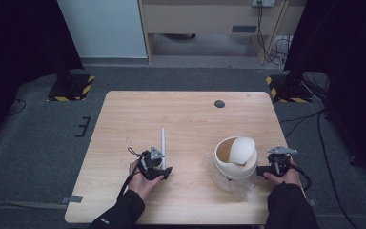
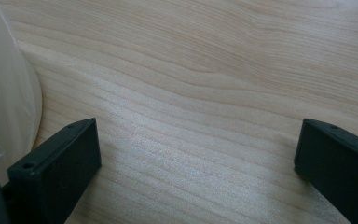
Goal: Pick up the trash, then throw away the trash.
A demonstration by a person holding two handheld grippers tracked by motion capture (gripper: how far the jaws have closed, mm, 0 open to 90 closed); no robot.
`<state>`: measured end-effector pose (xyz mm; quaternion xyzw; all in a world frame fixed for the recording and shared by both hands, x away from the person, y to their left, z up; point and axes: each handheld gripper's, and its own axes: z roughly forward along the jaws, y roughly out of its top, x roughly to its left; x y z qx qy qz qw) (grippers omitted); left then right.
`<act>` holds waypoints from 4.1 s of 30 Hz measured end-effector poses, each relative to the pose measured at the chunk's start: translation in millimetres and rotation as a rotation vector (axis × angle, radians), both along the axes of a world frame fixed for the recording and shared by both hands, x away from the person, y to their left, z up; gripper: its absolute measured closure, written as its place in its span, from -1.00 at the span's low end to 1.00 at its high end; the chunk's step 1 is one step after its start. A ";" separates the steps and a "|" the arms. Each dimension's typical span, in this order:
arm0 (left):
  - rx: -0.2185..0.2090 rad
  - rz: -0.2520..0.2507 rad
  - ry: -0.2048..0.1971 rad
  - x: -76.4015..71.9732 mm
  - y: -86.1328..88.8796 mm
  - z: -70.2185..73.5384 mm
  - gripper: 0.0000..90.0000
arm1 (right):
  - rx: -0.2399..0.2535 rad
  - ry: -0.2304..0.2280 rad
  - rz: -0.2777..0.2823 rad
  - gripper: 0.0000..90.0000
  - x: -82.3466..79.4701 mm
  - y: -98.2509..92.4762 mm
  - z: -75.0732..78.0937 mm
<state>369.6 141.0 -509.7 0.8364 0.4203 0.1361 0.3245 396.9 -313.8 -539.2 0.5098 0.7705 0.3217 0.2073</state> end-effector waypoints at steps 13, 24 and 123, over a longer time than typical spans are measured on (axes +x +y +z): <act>0.022 0.056 0.062 4.7 13.5 -4.5 0.56 | 0.000 0.000 0.001 -0.99 0.0 0.0 0.0; 0.010 0.083 0.076 7.9 24.1 -4.2 0.75 | 0.000 0.000 0.001 -0.98 0.0 0.0 0.0; -0.482 0.022 -0.503 -48.6 67.5 160.5 0.76 | 0.352 -0.629 0.014 -0.54 -42.6 34.2 191.3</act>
